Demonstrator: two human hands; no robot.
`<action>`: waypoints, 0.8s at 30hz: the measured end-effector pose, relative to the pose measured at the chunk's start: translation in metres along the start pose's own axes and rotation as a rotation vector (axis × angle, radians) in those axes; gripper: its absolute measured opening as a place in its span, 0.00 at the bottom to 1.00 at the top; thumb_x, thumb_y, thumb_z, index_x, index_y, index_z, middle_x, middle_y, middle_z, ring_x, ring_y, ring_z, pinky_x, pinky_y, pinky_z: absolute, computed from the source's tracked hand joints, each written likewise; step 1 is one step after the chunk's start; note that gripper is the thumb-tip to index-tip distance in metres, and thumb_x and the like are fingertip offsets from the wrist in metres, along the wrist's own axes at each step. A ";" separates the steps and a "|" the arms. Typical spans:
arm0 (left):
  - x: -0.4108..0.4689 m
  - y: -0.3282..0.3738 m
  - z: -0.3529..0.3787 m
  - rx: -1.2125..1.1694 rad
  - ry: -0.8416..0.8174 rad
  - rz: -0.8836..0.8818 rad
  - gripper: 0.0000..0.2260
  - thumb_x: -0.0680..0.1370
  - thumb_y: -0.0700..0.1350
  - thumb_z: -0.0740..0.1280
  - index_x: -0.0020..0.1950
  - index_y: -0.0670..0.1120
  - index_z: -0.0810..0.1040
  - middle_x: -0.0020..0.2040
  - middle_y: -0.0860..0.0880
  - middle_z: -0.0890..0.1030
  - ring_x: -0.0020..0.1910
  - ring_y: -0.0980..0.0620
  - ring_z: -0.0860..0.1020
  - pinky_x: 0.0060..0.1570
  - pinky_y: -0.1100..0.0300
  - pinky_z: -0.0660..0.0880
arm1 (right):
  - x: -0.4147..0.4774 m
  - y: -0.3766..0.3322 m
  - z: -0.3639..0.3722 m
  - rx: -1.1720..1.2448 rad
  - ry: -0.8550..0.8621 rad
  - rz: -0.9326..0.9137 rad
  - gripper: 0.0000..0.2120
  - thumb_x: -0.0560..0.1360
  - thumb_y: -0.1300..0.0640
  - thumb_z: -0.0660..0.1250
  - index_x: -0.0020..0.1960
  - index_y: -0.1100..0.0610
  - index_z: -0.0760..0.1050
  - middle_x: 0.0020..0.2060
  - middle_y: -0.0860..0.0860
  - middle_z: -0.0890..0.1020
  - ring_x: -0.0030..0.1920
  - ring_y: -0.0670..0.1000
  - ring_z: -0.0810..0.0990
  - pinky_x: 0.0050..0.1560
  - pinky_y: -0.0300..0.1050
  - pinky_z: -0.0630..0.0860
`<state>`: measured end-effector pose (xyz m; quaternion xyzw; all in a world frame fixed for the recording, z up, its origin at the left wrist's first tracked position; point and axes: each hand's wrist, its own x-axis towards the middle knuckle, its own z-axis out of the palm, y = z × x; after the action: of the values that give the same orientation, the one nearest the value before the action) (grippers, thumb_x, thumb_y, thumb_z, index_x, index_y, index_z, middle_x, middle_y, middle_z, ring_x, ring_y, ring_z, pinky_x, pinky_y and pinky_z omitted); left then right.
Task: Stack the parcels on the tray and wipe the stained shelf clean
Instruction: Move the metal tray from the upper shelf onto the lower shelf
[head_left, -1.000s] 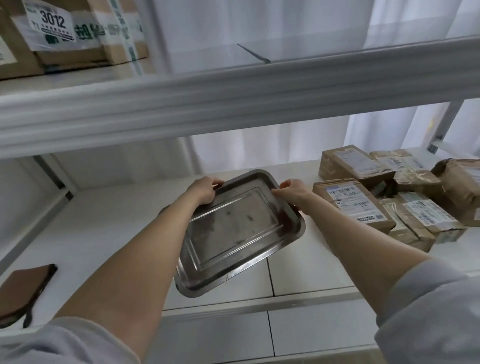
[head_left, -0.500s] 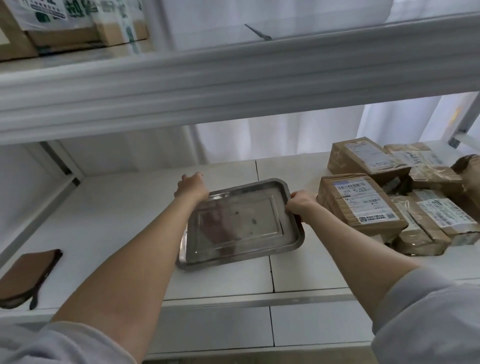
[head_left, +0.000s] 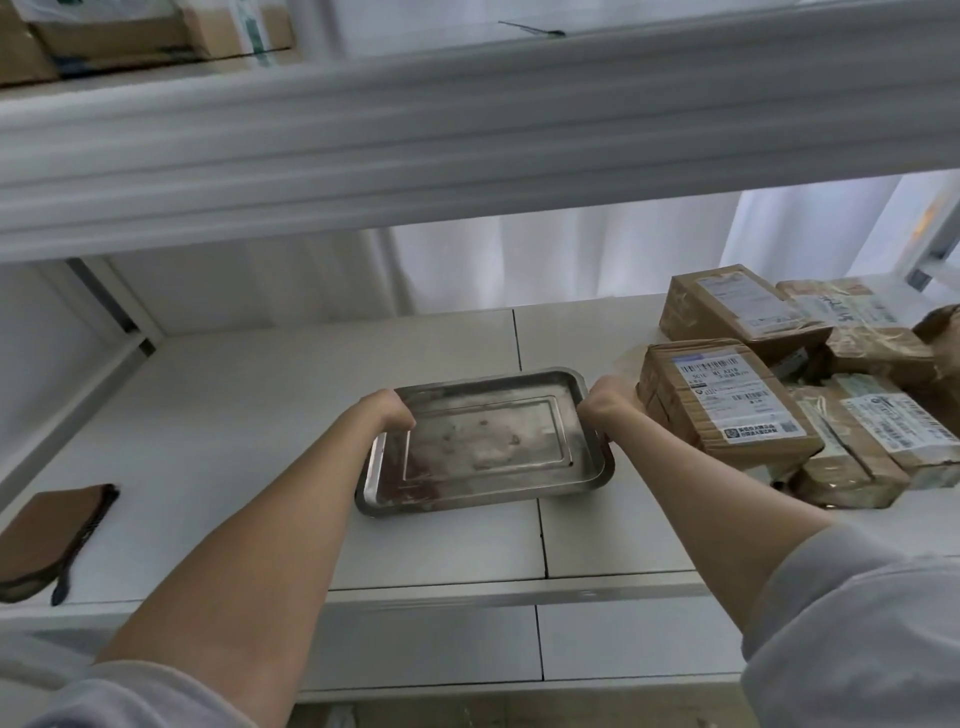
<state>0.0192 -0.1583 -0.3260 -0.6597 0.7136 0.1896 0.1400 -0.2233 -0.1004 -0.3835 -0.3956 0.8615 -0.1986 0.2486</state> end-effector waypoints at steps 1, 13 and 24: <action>-0.001 0.002 0.001 -0.022 -0.012 0.007 0.14 0.80 0.41 0.61 0.64 0.36 0.71 0.54 0.40 0.72 0.48 0.44 0.71 0.27 0.60 0.64 | -0.001 0.001 0.000 -0.019 -0.015 -0.008 0.07 0.74 0.65 0.61 0.37 0.61 0.70 0.34 0.56 0.73 0.43 0.58 0.78 0.43 0.48 0.79; 0.007 0.008 0.007 -0.122 -0.005 -0.029 0.17 0.78 0.43 0.64 0.64 0.36 0.73 0.65 0.40 0.75 0.61 0.44 0.75 0.61 0.55 0.70 | -0.014 -0.001 -0.007 -0.262 -0.055 -0.116 0.08 0.75 0.62 0.59 0.52 0.59 0.74 0.48 0.56 0.78 0.52 0.58 0.79 0.52 0.48 0.77; -0.005 0.018 0.010 -0.219 -0.077 0.043 0.16 0.79 0.40 0.61 0.66 0.34 0.68 0.52 0.40 0.70 0.45 0.43 0.70 0.33 0.57 0.68 | -0.003 0.003 -0.014 -0.215 -0.079 -0.153 0.03 0.73 0.63 0.60 0.41 0.59 0.70 0.44 0.57 0.75 0.44 0.57 0.74 0.42 0.43 0.69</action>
<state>0.0010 -0.1488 -0.3308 -0.6477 0.6969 0.2945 0.0903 -0.2317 -0.0937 -0.3733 -0.4918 0.8348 -0.1078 0.2226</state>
